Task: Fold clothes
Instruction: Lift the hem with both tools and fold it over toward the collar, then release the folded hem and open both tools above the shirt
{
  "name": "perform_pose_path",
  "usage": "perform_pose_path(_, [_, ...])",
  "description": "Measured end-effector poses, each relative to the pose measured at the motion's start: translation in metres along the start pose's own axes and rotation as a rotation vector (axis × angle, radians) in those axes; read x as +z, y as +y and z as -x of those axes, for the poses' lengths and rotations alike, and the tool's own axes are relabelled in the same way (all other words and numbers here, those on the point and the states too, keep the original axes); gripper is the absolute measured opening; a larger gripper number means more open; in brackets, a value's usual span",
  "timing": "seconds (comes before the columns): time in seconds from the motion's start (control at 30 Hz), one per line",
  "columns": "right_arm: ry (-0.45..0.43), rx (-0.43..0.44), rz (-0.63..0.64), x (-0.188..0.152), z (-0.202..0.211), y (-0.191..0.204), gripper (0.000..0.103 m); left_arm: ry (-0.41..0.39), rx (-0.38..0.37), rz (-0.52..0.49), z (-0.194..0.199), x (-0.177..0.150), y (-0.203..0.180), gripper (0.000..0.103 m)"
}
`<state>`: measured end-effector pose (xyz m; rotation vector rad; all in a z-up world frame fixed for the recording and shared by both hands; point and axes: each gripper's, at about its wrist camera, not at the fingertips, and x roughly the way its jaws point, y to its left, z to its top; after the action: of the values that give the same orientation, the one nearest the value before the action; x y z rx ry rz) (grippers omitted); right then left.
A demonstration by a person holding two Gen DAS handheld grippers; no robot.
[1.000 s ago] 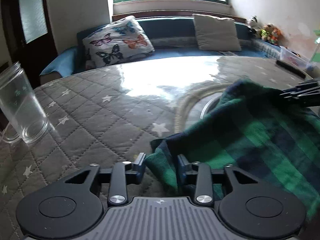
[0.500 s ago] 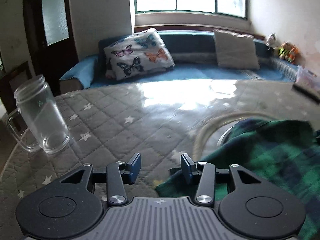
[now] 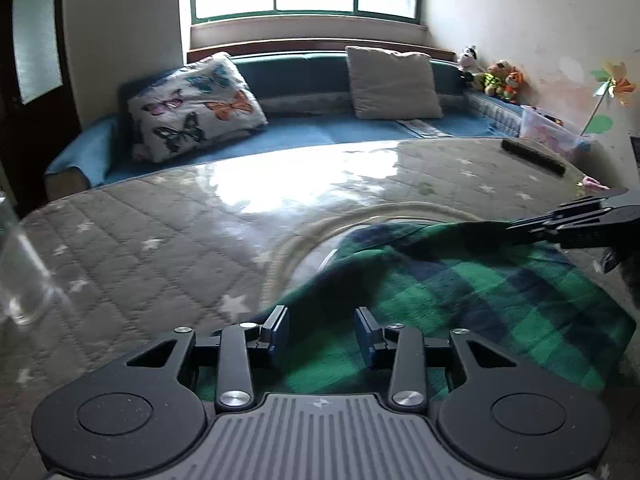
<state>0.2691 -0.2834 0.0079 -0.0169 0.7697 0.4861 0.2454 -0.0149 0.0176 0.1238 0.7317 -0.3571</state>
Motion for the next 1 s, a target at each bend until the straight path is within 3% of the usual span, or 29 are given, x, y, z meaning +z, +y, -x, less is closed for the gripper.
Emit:
perform_pose_path(0.2, [0.036,0.031,0.014,0.013,-0.032,0.013,0.011,0.055,-0.017,0.020,-0.035,0.010,-0.006,0.039])
perform_pose_path(0.43, [0.059,-0.009,-0.019,0.020,-0.051,0.011,0.016,0.100,0.006,0.089,-0.063,0.013,0.005,0.041])
perform_pose_path(0.8, [0.060,0.000,0.241,-0.004,-0.018,0.078,0.045,0.028,0.016,0.052,-0.001,-0.006,0.000,0.041])
perform_pose_path(0.9, [0.061,-0.003,0.312,-0.017,-0.015,0.101,0.055,0.016,0.032,0.040,0.019,-0.025,-0.003,0.046])
perform_pose_path(1.0, [0.046,-0.004,0.374,-0.030,-0.009,0.127,0.058,0.004,0.074,0.038,0.035,-0.046,-0.004,0.053])
